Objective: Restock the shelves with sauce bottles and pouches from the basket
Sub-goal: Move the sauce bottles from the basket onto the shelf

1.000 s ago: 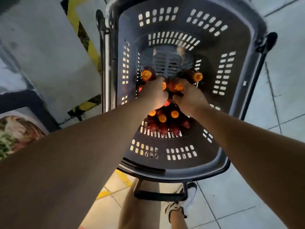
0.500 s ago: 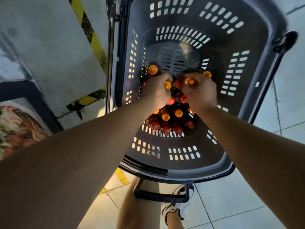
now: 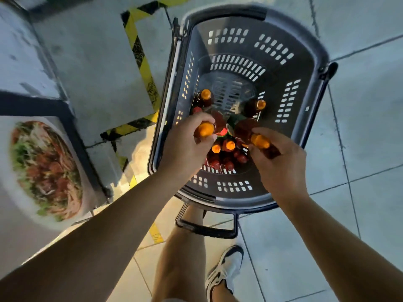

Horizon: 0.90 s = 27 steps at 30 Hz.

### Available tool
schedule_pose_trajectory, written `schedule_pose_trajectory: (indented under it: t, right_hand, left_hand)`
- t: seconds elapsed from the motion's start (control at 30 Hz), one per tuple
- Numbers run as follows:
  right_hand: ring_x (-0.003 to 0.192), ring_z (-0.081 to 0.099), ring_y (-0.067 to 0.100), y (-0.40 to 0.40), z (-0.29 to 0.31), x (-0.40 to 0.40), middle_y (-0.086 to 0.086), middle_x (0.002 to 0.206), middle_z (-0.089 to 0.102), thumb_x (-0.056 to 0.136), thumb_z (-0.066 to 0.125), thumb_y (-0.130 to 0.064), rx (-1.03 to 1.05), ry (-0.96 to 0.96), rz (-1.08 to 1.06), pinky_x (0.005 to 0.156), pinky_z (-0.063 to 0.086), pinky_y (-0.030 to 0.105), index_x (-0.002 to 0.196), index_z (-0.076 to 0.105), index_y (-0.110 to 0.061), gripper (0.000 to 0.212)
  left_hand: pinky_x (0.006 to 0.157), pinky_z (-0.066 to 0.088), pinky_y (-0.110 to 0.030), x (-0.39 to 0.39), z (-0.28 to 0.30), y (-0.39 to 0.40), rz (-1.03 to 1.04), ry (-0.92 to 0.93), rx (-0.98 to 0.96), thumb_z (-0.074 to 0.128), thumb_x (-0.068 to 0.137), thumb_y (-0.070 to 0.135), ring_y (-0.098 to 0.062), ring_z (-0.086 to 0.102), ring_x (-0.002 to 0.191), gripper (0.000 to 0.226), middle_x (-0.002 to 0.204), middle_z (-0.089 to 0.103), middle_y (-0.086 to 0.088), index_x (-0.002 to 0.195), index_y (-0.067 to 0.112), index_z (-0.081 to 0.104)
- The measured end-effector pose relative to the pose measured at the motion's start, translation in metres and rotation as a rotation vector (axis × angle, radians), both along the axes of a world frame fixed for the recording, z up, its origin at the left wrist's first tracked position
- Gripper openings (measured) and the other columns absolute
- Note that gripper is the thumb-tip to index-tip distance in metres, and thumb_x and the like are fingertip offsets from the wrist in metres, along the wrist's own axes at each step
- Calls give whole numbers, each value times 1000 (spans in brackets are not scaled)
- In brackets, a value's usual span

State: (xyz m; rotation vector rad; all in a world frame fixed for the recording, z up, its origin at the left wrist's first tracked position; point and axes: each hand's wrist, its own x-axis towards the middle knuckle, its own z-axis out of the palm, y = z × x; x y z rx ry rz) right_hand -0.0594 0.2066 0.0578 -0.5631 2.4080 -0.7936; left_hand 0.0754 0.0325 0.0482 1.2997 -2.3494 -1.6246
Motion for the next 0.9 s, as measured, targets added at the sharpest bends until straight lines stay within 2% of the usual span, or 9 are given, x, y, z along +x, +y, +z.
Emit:
schedule_pose_trajectory:
  t: [0.1,0.23,0.33,0.5,0.6,0.7,0.8,0.87,0.9]
  right_hand:
    - [92,71,8,28,36,24,-14,105,71,91,75,-33,-64,29,18,73,64,36,125,66,-40,36]
    - [83,67,3,69,79,64,-13,97,72,90,75,-31,-149,122,62,68,54,13,123,71,-31,33]
    - [85,65,-5,101,114,99,-14,99,72,91,75,-32,-208,214,135,68,46,2,121,72,-27,30]
    - [82,67,3,166,167,171,-11,101,73,93,74,-29,-305,253,239,68,47,5,121,74,-24,28]
    - [82,66,5,203,181,222,-18,98,70,90,79,-26,-329,196,246,69,46,5,119,74,-29,30]
    - [84,69,6,234,183,278,-29,101,68,82,84,-14,-313,17,243,69,47,5,119,71,-42,49]
    - [83,71,6,259,176,329,-25,102,69,80,81,-21,-232,-109,325,67,52,11,119,68,-52,51]
    - [75,71,3,262,167,349,-16,94,72,76,86,-37,-76,-298,382,61,56,17,121,74,-39,47]
    - [65,68,-1,278,166,360,-7,85,71,71,88,-44,2,-449,463,58,55,16,122,74,-14,60]
  left_hand:
    - [82,54,-28,40,38,17,103,38,-21,77,92,31,-6,65,99,26,107,67,17,114,38,66]
    - [79,49,-14,104,88,59,260,114,-31,79,89,31,-3,66,103,29,110,68,25,112,45,70]
    - [82,54,-26,161,129,99,299,202,-85,78,93,33,-14,68,104,26,112,71,15,118,38,72]
    - [74,53,-15,265,188,190,416,195,-204,70,97,37,-16,69,92,23,108,69,14,121,36,67]
    - [68,51,-13,326,205,245,502,109,-161,67,97,43,-15,70,84,25,105,70,11,121,37,65]
    - [63,45,-8,387,213,287,530,74,-76,73,97,35,-7,67,77,24,100,70,12,121,32,68]
    - [70,51,-17,446,211,316,513,1,-20,72,96,28,-9,69,89,26,109,72,11,122,30,70]
    - [70,53,-21,488,204,330,539,-44,-5,72,97,36,-11,70,91,26,111,72,12,123,34,69]
    - [67,53,-20,509,200,336,554,-64,0,70,97,42,-10,70,88,28,109,71,14,124,36,68]
